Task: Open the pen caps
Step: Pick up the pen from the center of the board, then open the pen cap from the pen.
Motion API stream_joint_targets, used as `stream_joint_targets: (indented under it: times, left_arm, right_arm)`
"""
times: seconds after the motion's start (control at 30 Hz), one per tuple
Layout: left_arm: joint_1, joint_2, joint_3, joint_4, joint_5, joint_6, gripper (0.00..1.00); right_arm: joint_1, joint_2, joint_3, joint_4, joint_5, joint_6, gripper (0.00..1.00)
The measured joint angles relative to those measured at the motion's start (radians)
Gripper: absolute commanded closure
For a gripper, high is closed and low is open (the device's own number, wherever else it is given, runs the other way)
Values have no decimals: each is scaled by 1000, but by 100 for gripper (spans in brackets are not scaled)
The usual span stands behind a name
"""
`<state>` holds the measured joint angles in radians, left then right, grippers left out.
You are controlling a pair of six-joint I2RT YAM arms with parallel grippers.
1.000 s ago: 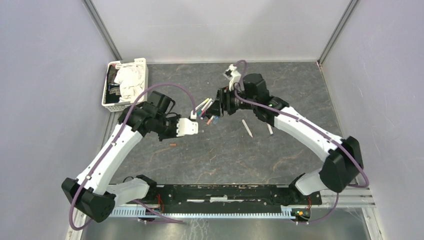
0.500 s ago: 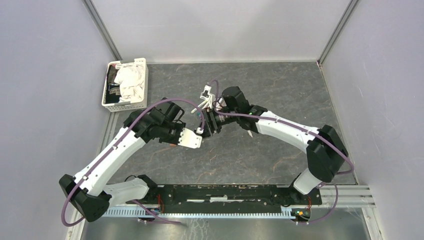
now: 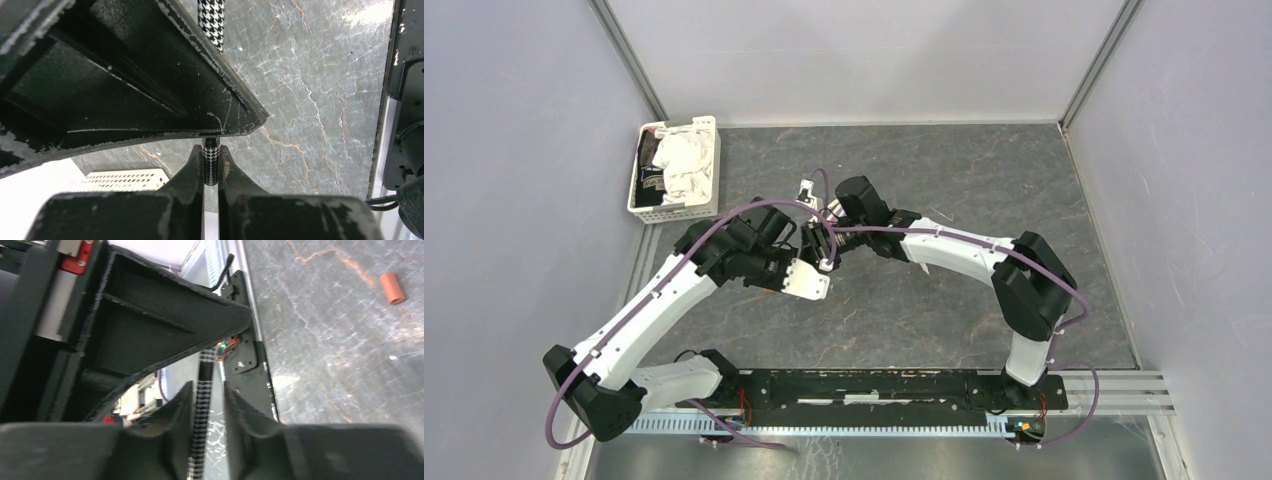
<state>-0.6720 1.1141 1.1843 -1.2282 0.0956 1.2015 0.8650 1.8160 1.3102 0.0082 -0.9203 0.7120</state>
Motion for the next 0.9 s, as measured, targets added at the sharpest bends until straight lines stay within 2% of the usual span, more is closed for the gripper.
stream_joint_targets:
  times: [0.03,0.07,0.1,0.17,0.2,0.27,0.47,0.63,0.8,0.9]
  left_arm:
    - [1,2,0,-2,-1,0,95]
    - [1,2,0,-3,-1,0,88]
    - [0,2,1,-5,-3,0,71]
    - [0,0,2,-4,0,-2,44]
    - [0,0,3,-1,11,-12,34]
    - [-2,-2,6,-1,21,-17,28]
    - [-3,-6,54,-2,121,-78,28]
    - [-3,-16,84,-3,272,-165,28]
    - [-3,-14,84,-8,373,-219,25]
    - [-3,-5,84,-9,407,-233,30]
  right_arm:
    - [3,1,5,2,-5,0,88]
    - [4,1,5,3,-12,-2,96]
    - [5,1,6,2,-10,-1,100]
    - [5,1,5,-4,-14,-2,100]
    - [3,1,3,-3,-19,-10,100]
    - [3,-2,-2,1,-24,-27,100]
    - [-26,-89,-158,51,-70,-103,100]
    - [-69,-180,-330,225,-140,-60,100]
    - [-69,-186,-334,321,-175,-40,100]
    - [-67,-186,-324,335,-181,-27,100]
